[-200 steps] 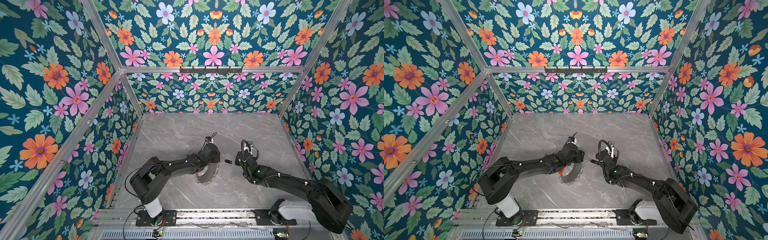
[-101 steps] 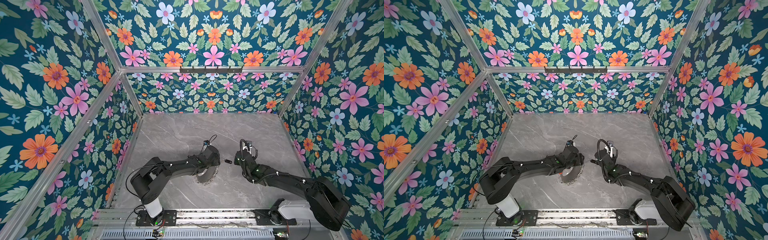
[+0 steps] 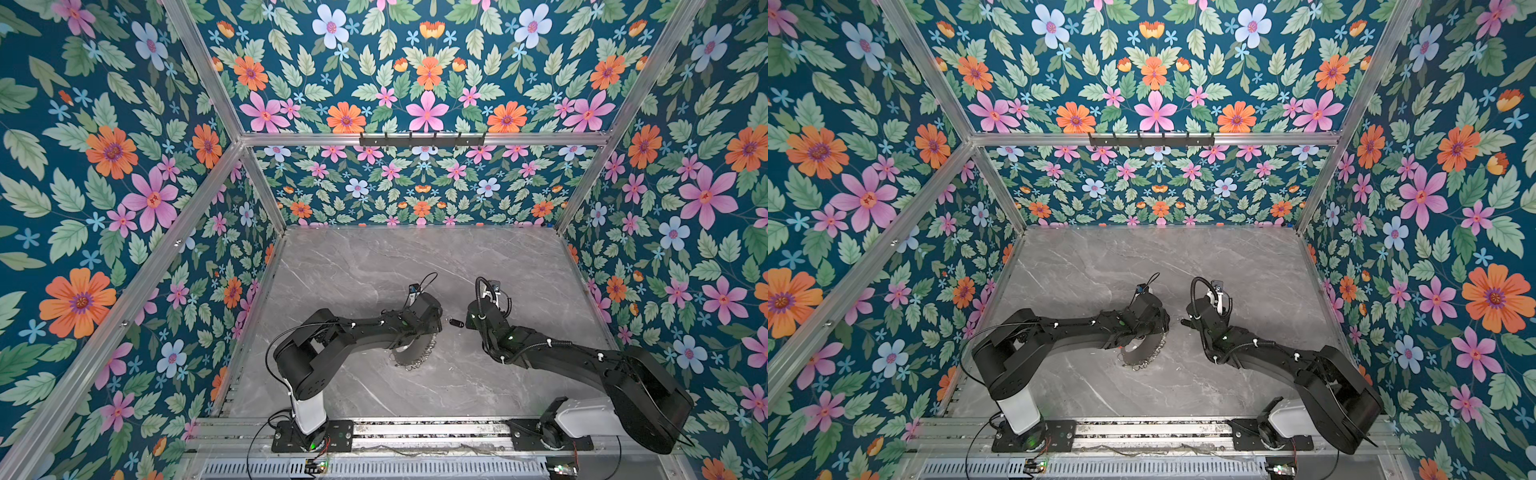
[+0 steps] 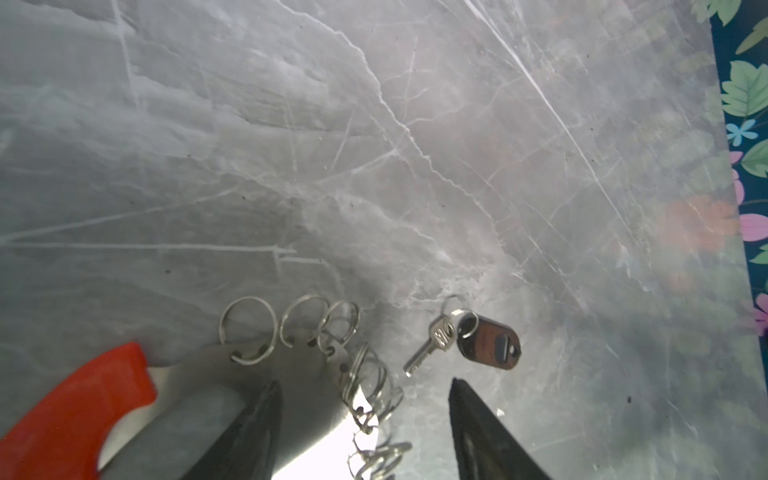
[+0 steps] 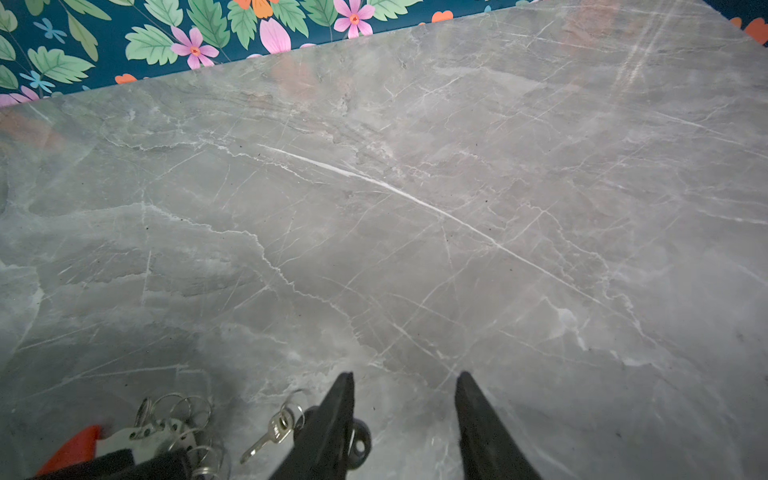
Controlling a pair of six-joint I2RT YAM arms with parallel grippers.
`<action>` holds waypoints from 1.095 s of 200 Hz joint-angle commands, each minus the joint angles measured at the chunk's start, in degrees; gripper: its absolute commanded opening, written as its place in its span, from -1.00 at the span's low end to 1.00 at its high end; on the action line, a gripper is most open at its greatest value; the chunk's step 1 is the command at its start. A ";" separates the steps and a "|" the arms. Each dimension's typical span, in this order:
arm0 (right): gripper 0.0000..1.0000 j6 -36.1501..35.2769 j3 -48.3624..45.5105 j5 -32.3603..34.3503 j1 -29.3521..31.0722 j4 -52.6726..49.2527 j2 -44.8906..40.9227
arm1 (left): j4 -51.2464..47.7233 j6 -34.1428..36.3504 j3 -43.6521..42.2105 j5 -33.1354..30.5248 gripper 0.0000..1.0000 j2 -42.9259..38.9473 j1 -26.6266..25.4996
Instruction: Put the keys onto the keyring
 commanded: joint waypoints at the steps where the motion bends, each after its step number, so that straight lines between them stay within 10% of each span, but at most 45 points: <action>1: -0.16 0.12 0.21 0.60 0.02 -0.28 -0.07 | -1.51 0.14 0.45 -2.68 0.33 0.38 0.42; 219: -0.16 0.21 0.83 0.08 0.02 -0.21 1.08 | -1.93 1.24 4.72 -0.56 0.33 2.82 0.24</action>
